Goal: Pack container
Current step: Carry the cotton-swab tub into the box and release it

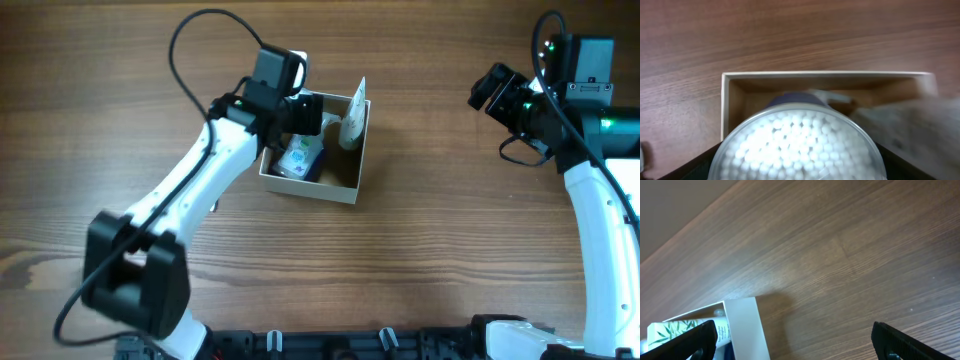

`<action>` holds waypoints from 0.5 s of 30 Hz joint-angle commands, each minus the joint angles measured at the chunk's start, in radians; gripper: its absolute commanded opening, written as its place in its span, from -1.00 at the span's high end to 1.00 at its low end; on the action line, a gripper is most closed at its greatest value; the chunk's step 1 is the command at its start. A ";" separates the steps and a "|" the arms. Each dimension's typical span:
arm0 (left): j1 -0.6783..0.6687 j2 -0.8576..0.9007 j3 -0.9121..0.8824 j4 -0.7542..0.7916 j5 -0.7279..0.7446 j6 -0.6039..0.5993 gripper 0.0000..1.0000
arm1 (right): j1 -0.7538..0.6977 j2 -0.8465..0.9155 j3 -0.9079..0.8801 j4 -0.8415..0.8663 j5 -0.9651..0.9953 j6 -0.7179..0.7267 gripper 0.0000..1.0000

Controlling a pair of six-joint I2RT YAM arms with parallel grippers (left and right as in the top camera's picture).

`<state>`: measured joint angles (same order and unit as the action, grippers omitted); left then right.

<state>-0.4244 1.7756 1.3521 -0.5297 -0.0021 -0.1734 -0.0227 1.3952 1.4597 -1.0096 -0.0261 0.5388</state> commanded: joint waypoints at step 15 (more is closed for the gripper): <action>-0.057 0.044 0.044 0.031 -0.104 0.010 -0.99 | -0.001 0.006 0.014 0.002 -0.009 0.013 -1.00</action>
<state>-0.4522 1.8385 1.3533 -0.4896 -0.0727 -0.1692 -0.0227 1.3952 1.4597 -1.0096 -0.0261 0.5388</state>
